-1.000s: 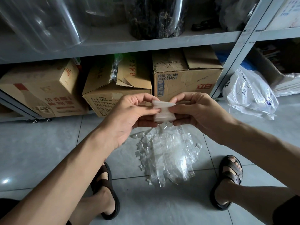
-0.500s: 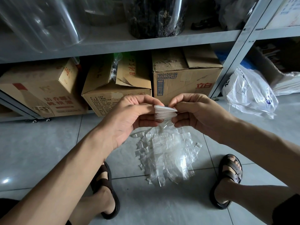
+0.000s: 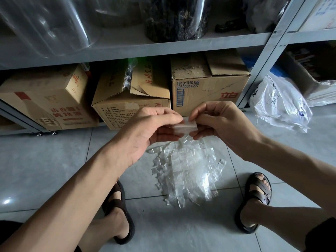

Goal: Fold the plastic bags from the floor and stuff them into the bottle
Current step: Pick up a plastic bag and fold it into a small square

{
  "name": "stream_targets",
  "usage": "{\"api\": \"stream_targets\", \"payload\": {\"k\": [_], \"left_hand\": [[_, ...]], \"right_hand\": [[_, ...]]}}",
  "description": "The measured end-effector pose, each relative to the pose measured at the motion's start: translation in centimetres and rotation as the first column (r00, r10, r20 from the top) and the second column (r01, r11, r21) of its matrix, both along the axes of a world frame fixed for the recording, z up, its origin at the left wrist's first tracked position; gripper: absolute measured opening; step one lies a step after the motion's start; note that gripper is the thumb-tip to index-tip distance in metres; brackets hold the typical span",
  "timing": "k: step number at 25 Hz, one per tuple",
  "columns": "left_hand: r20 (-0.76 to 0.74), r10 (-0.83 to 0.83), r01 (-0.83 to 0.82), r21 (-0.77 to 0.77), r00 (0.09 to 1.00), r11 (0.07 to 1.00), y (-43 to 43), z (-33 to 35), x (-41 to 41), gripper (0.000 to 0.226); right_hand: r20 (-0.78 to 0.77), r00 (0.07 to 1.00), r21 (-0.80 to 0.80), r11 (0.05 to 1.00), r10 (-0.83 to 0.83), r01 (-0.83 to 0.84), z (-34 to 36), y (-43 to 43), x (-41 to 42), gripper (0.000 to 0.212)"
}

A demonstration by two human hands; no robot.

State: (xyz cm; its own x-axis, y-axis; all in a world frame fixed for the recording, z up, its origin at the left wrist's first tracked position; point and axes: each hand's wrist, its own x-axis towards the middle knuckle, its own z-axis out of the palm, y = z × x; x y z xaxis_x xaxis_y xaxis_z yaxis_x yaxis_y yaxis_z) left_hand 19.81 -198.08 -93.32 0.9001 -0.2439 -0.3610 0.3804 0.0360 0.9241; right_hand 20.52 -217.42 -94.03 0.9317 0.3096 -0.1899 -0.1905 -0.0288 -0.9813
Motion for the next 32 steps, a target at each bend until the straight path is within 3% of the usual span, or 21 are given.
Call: {"api": "stream_targets", "payload": {"k": [3, 8, 14, 23, 32], "left_hand": [[0.035, 0.02, -0.023, 0.075, 0.999, 0.997, 0.1, -0.5, 0.0, 0.011], [0.251, -0.02, -0.06, 0.309, 0.968, 0.949, 0.3, -1.1, 0.0, 0.018], [0.294, -0.028, -0.062, 0.294, 0.956, 0.954, 0.1, -1.0, -0.2, 0.017], [0.358, 0.026, -0.117, 0.233, 0.933, 0.965, 0.1, -1.4, -0.1, 0.019], [0.377, -0.021, -0.078, 0.246, 0.926, 0.966, 1.1, -1.2, -0.3, 0.025]], "right_hand": [[-0.016, 1.0, 0.003, 1.0, 0.0, 0.0, -0.1, 0.1, 0.0, 0.022], [-0.034, 0.997, -0.03, 0.997, 0.072, -0.073, 0.1, 0.3, -0.3, 0.004], [0.0, 1.0, -0.074, 0.997, -0.005, 0.005, -0.4, 0.3, 0.1, 0.015], [-0.006, 0.998, -0.006, 0.998, -0.066, 0.066, -0.7, 0.4, 0.3, 0.013], [0.018, 0.999, 0.072, 0.996, -0.048, 0.046, -1.4, 1.3, -0.2, 0.012]]}}
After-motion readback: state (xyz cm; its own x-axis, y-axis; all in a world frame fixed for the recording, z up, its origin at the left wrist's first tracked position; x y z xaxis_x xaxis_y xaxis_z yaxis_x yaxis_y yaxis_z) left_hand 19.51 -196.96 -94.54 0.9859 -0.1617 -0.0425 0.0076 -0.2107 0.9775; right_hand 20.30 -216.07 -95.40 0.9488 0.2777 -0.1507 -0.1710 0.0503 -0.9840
